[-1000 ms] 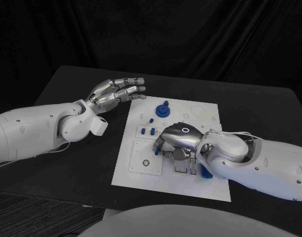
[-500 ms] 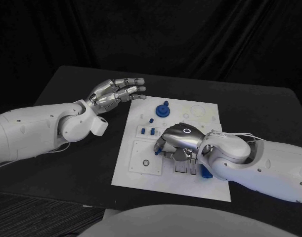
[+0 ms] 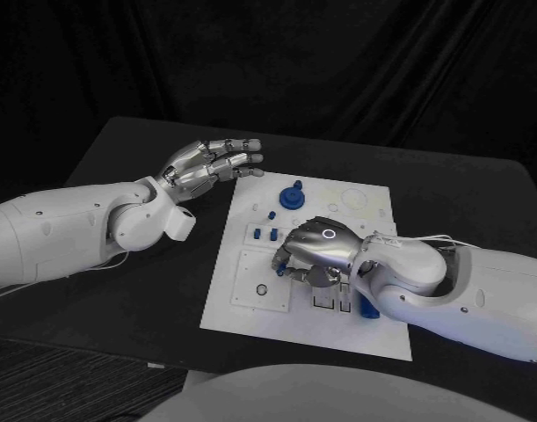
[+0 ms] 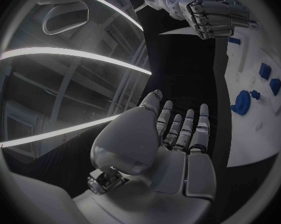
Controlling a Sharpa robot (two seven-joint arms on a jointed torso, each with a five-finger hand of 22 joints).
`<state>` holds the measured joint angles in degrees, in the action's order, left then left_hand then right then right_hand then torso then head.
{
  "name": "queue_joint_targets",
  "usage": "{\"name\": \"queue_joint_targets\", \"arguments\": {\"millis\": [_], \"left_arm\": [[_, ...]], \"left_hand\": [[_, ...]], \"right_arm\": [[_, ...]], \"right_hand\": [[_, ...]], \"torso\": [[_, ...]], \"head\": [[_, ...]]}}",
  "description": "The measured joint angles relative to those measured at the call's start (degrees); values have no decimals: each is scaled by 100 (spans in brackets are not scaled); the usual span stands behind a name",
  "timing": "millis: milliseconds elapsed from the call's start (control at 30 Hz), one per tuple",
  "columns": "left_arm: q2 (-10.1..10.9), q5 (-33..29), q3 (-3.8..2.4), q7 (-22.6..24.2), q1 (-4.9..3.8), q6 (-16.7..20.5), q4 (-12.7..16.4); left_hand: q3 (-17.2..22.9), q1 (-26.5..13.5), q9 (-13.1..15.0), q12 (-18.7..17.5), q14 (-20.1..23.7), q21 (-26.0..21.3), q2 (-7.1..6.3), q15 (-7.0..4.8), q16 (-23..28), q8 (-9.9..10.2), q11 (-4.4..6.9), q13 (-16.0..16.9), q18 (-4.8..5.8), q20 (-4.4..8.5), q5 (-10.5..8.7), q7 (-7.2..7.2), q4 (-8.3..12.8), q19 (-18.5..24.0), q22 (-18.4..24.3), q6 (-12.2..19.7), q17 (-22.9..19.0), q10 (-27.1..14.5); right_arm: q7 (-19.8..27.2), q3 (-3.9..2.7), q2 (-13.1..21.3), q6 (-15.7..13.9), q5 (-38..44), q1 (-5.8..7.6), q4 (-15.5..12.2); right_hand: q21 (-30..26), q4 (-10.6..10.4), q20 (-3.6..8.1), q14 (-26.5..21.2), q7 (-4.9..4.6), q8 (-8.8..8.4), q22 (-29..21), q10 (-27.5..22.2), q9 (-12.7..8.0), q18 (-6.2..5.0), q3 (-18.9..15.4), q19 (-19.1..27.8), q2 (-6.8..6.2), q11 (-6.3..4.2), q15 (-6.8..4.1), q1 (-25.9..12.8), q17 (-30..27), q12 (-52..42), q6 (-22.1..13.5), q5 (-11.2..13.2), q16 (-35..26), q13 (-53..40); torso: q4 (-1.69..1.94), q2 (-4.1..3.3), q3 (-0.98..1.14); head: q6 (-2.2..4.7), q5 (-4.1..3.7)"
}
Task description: Assemble the parts on the task board
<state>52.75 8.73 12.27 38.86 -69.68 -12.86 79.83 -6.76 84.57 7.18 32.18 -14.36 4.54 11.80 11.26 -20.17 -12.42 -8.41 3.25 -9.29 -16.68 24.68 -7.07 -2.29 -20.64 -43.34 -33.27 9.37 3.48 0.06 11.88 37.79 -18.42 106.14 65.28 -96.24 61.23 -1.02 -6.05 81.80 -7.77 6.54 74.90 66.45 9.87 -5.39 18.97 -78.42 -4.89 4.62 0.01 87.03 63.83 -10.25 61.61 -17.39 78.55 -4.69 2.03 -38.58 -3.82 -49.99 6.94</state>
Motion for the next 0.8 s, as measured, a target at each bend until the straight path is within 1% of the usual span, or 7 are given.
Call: {"name": "queue_joint_targets", "arguments": {"millis": [33,100,333,467,667,700,800], "left_arm": [[-2,0,0,0,0,0,-3],[-8,0,0,0,0,0,-7],[-32,0,0,0,1,0,-19],[-48,-1,0,0,1,-2,-21],[-49,-1,1,0,3,-3,-12],[-50,-1,1,0,3,-3,-12],[-64,-1,1,0,3,-4,-18]], "left_hand": [[0,0,0,0,0,0,0,0,0,0,0,0,0,0,0,0,0,0,0,0,0,0],[0,0,0,0,0,0,0,0,0,0,0,0,0,0,0,0,0,0,0,0,0,0],[16,0,-5,38,-21,0,0,21,0,0,0,0,0,0,0,0,16,0,0,0,0,0],[15,0,-5,38,-21,0,0,21,0,0,0,0,0,12,0,0,15,-12,2,0,0,0],[15,0,-5,38,-21,0,0,21,0,0,0,0,0,21,0,0,15,-21,5,0,0,0],[15,0,-4,38,-21,0,0,21,0,0,0,0,0,21,0,0,15,-21,5,0,0,0],[15,1,-5,38,-21,0,-1,21,0,0,0,0,0,21,0,0,15,-21,5,0,0,0]], "right_arm": [[-3,0,-1,16,53,20,-10],[-9,0,0,56,161,71,-31],[-22,-2,-1,196,447,186,-119],[-30,-2,-6,283,639,212,-139],[-36,-1,-39,463,875,241,-143],[-36,-1,-48,497,899,246,-143],[-35,-1,-81,615,970,258,-146]], "right_hand": [[0,7,0,0,0,-1,0,3,1,0,50,0,-11,-3,0,11,0,5,0,103,0,3],[0,1,0,0,0,-1,0,23,2,0,73,0,-11,-23,0,11,0,10,0,167,0,5],[0,16,0,0,0,-1,5,24,1,0,87,0,-11,-24,0,11,0,10,0,192,0,10],[0,25,0,0,-13,-2,4,59,0,0,129,0,-11,-15,0,11,-34,21,13,208,-40,16],[0,33,21,0,-1,-6,4,116,1,0,183,21,-14,-56,0,9,-49,33,103,220,-41,4],[0,32,21,0,-1,-6,4,138,5,0,183,21,-42,-53,0,-20,-48,33,103,239,-41,-1],[0,32,21,0,19,-6,3,154,15,0,183,21,-42,-53,0,-20,-66,33,123,259,-41,-7]], "torso": [[3,0,-2],[10,0,-4],[19,-10,-2],[21,-19,2],[11,-25,2],[8,-25,2],[3,-25,3]], "head": [[0,4],[0,8],[0,9],[0,5],[0,79],[0,87],[0,91]]}}
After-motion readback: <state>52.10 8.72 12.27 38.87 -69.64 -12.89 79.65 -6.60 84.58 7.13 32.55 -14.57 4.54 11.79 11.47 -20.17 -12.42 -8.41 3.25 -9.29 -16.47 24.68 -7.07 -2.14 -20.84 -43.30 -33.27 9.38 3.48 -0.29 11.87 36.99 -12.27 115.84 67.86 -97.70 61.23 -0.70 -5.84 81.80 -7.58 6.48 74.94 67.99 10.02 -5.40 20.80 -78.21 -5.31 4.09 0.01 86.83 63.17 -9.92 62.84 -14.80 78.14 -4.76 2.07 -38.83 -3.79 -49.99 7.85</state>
